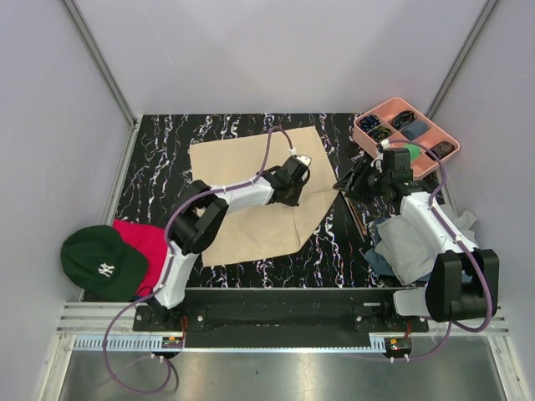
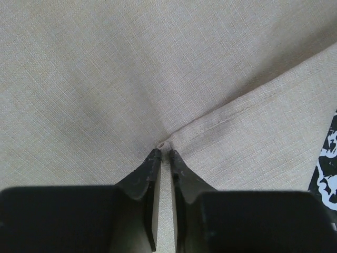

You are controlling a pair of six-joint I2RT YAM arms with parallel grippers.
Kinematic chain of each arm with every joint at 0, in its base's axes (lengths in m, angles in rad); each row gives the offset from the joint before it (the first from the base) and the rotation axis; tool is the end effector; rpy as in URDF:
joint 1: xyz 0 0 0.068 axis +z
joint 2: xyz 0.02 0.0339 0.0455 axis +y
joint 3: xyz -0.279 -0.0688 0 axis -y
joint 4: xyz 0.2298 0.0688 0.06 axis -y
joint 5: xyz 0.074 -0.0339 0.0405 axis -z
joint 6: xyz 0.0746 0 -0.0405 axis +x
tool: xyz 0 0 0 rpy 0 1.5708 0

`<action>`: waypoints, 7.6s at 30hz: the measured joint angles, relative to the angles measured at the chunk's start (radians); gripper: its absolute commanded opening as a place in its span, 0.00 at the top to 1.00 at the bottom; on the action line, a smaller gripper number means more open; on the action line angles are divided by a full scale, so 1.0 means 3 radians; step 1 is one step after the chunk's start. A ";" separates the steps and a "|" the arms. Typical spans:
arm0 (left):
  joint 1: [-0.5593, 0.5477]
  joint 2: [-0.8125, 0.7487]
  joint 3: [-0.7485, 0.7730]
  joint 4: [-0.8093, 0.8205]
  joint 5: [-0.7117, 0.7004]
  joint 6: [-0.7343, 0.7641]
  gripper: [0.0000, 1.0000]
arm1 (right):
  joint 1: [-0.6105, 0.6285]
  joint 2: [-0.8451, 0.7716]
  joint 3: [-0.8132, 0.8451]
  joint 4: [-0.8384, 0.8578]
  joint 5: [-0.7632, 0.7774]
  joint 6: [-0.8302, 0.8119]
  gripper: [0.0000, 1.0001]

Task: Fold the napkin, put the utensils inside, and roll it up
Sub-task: Fold the napkin

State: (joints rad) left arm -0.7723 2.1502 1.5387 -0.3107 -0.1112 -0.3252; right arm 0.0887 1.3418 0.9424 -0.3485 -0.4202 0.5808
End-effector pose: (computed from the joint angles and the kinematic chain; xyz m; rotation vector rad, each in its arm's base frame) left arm 0.3531 -0.3324 0.1461 0.5114 2.4615 -0.3214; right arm 0.2920 0.0565 0.2545 0.3636 2.3539 0.8177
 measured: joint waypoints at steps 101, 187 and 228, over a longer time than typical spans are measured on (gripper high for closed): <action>0.2824 0.0739 0.1933 -0.0970 0.0880 0.0736 1.00 | 0.0000 -0.0153 -0.0134 -0.0001 -0.0052 0.0069 0.37; 0.3344 0.0828 0.2285 -0.1007 0.1300 0.0647 1.00 | 0.0000 -0.0108 -0.0203 -0.0001 -0.0052 0.0128 0.36; 0.3428 0.1186 0.2467 -0.0931 0.1266 0.0645 0.01 | 0.0004 0.0177 -0.0238 0.0046 0.0003 0.0117 0.37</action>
State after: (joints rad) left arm 0.2562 2.5061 2.2787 -0.5900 0.2687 -0.1318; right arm 0.0898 1.3949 0.8711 -0.3347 -0.4194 0.6159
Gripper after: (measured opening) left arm 0.984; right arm 0.632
